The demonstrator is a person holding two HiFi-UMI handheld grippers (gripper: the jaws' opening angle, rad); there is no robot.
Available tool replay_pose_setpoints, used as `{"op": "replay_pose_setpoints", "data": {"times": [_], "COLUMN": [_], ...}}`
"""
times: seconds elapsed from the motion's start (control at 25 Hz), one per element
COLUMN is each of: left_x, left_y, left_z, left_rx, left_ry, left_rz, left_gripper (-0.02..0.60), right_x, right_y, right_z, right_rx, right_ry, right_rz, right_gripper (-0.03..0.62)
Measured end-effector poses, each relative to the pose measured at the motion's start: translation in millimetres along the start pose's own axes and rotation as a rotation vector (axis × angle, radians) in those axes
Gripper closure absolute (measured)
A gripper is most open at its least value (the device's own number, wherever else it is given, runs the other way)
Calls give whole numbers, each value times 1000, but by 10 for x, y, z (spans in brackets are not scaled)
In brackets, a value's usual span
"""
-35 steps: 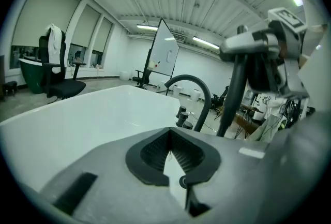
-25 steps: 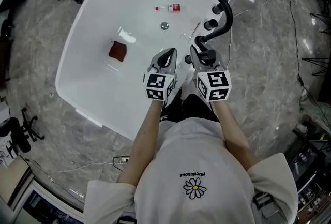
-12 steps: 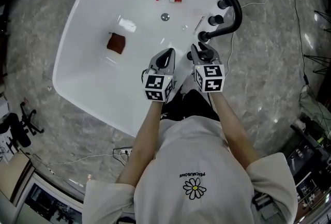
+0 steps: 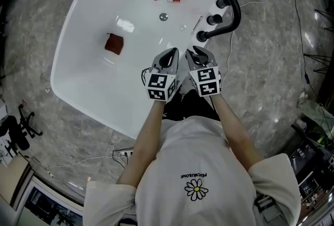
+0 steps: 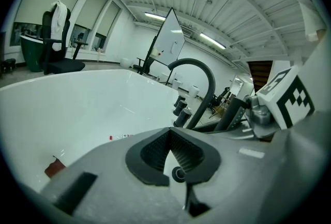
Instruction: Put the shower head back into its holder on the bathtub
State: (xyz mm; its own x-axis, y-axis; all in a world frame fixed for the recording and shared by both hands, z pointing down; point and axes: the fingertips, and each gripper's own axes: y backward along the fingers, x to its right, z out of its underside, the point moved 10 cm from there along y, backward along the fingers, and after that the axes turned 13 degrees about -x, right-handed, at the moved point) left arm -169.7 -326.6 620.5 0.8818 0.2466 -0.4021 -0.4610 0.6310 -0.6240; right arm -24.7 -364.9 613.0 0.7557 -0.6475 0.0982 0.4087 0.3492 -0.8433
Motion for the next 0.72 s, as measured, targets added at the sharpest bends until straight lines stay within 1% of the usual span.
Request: {"op": "replay_pose_setpoints", "data": {"times": [0.16, 0.28, 0.4, 0.56, 0.64, 0.72], "left_x": [38, 57, 107, 180, 196, 205], "left_y": [-4, 19, 32, 80, 130, 187], "left_z": [28, 39, 63, 58, 73, 93], "left_rx": [-14, -9, -10, -2, 7, 22], "left_ry": [-10, -8, -9, -23, -16, -4], "left_rz": [7, 7, 14, 31, 33, 31], "left_gripper": [581, 581, 581, 581, 581, 581], "right_x": [9, -72, -117, -61, -37, -42], "right_y": [-151, -185, -172, -119, -19, 147], "right_z": [6, -33, 52, 109, 134, 124], "right_rx": [-12, -25, -25, -54, -41, 15], "right_ry": [-12, 29, 53, 19, -5, -15], "right_rz": [19, 38, 50, 33, 15, 0], "right_gripper": [497, 497, 496, 484, 473, 468]}}
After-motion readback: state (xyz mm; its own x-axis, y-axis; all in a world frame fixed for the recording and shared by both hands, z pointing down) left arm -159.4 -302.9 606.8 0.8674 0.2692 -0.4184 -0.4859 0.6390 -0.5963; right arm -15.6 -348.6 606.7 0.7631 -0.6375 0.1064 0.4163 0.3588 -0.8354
